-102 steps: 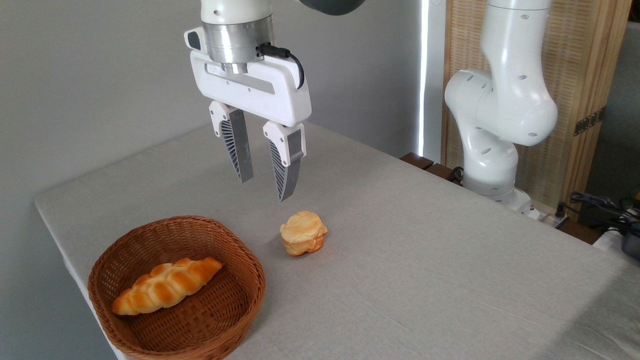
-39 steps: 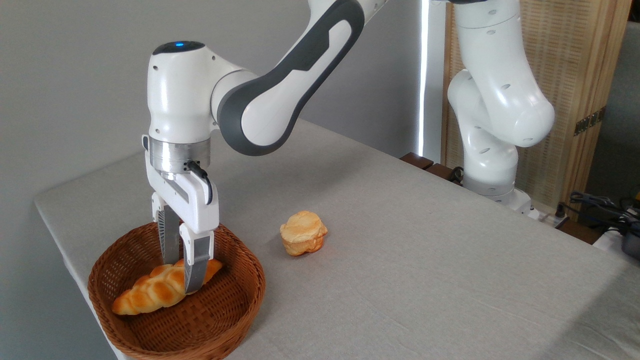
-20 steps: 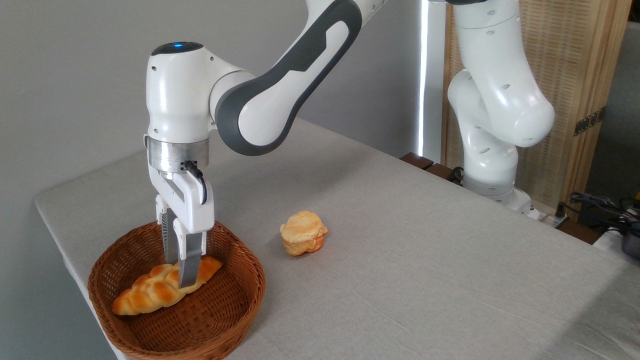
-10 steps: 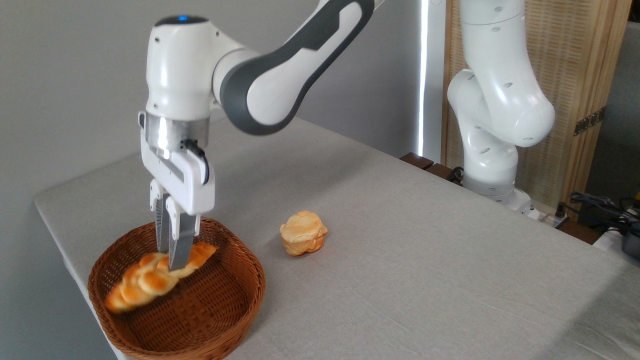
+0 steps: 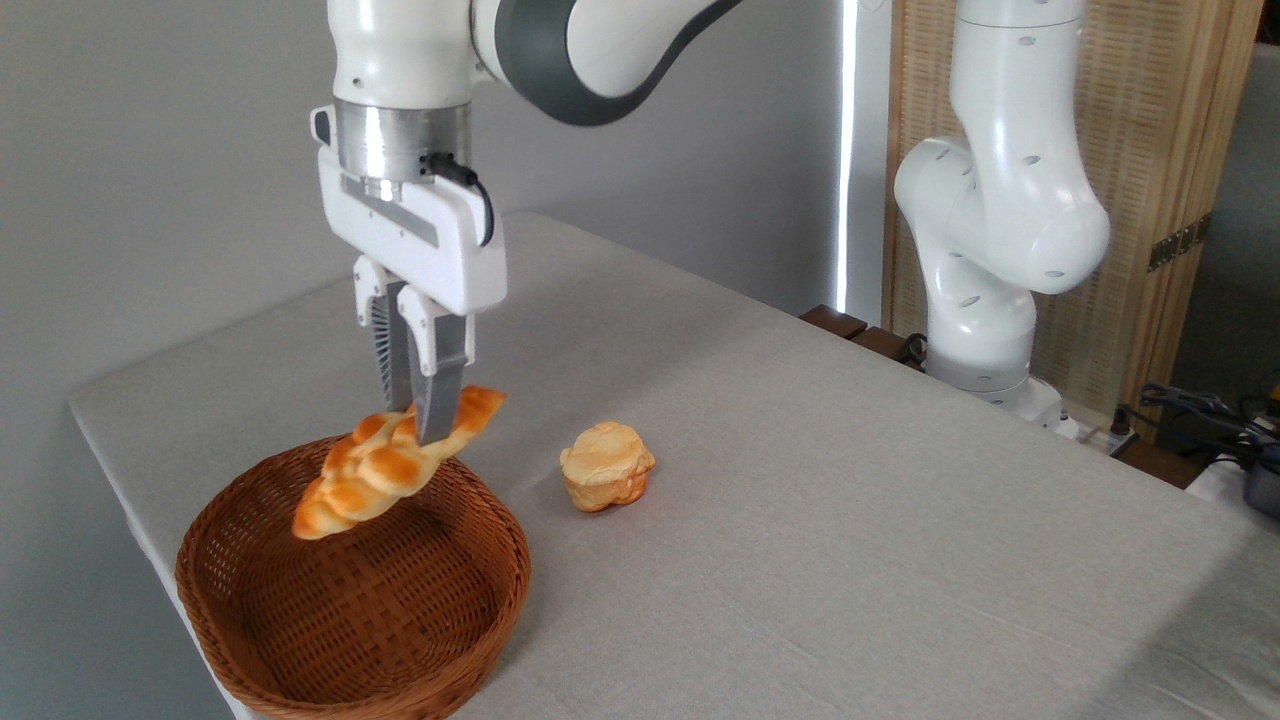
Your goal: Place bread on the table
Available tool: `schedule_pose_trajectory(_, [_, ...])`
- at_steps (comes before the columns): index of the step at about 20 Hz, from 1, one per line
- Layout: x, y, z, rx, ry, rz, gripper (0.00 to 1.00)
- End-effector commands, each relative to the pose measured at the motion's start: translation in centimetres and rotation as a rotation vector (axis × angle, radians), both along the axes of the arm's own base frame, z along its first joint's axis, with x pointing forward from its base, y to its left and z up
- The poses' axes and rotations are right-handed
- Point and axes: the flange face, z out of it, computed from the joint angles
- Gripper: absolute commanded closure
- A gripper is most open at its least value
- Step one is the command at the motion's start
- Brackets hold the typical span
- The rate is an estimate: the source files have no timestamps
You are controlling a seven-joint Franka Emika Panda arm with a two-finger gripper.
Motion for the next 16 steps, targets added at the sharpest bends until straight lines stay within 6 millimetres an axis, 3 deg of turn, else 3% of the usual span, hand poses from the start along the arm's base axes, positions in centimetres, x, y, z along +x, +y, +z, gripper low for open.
schedule_pose_trajectory(1, [-3.4, -0.5, -0.1, -0.083, 0.127, 0.013, 0.63])
schedule_pose_trajectory(7, [-7.9, -1.0, -1.9, -0.127, 0.282, 0.001, 0.55])
schedule_pose_trajectory(8, [-8.6, -1.1, -2.3, -0.122, 0.309, -0.010, 0.47])
schedule_pose_trajectory(9, [-9.1, -1.2, -2.7, -0.119, 0.327, -0.017, 0.29])
schedule_pose_trajectory(12, [-9.8, -1.7, -3.5, -0.111, 0.354, -0.030, 0.00])
schedule_pose_trajectory(16, [-10.1, -2.5, -3.7, -0.104, 0.358, -0.047, 0.00])
